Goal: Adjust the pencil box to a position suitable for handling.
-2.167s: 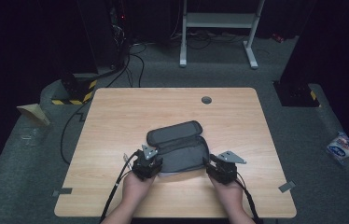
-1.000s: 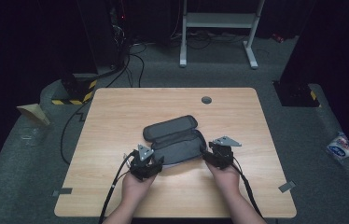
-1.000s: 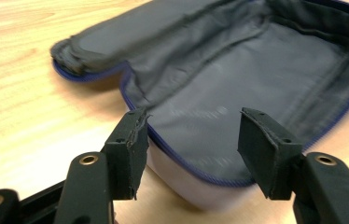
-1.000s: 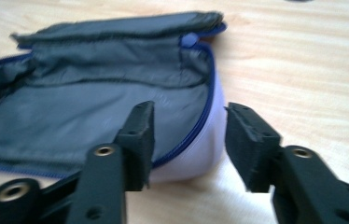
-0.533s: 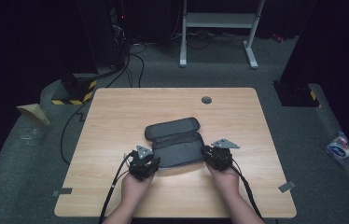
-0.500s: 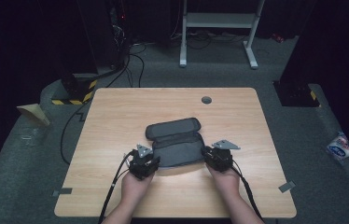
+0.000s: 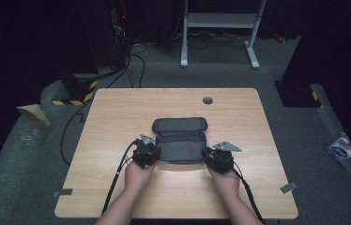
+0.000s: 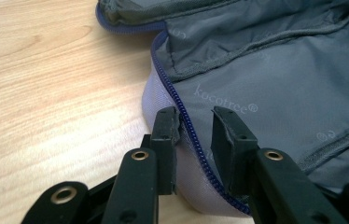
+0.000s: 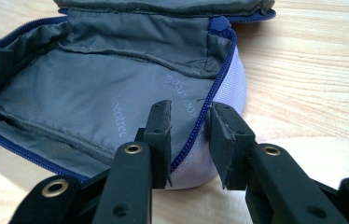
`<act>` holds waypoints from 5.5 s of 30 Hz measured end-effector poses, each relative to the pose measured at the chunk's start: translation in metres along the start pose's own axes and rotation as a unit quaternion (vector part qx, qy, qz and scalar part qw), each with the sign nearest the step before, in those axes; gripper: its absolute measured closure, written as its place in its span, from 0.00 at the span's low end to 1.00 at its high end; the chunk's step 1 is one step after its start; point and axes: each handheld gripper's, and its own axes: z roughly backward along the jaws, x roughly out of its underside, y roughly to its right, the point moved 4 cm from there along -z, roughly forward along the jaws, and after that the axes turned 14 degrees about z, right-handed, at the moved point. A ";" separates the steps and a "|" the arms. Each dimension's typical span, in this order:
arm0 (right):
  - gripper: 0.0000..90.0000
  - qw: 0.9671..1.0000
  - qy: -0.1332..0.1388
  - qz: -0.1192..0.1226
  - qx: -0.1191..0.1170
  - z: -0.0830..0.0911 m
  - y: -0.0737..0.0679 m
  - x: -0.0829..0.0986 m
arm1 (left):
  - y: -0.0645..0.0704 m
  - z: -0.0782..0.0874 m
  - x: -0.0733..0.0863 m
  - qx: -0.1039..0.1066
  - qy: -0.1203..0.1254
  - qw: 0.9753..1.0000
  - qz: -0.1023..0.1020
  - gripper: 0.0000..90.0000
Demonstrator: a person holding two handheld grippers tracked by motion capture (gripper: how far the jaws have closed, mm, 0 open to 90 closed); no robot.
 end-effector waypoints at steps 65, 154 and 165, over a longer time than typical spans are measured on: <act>0.56 0.994 -0.045 0.046 0.091 0.085 0.051 0.076 | -0.075 0.076 0.068 0.017 0.033 0.997 0.066 0.53; 0.50 0.994 -0.076 0.030 0.072 0.082 0.053 0.080 | -0.068 0.068 0.071 0.037 0.010 0.999 -0.030 0.88; 0.49 0.995 -0.076 0.027 0.067 0.082 0.054 0.080 | -0.065 0.080 0.064 0.048 0.028 0.998 -0.033 0.88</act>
